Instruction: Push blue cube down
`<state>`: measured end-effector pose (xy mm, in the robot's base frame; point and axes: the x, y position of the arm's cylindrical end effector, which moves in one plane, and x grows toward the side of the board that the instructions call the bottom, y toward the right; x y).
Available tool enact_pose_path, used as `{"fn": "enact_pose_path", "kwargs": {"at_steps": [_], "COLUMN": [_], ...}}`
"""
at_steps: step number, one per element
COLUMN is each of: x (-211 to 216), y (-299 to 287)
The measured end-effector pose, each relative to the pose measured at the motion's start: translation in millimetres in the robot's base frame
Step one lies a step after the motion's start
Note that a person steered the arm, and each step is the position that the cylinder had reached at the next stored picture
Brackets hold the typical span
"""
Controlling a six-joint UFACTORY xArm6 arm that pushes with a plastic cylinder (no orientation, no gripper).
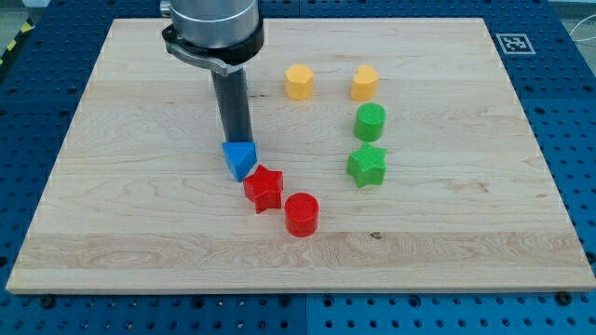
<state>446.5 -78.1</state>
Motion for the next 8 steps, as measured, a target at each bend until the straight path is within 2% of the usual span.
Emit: {"fn": "enact_pose_path", "kwargs": {"at_steps": [2,4,5,6,8], "x": [-31,-115,-156,-149,-94], "y": [-56,-95,-87,-39,-16]}}
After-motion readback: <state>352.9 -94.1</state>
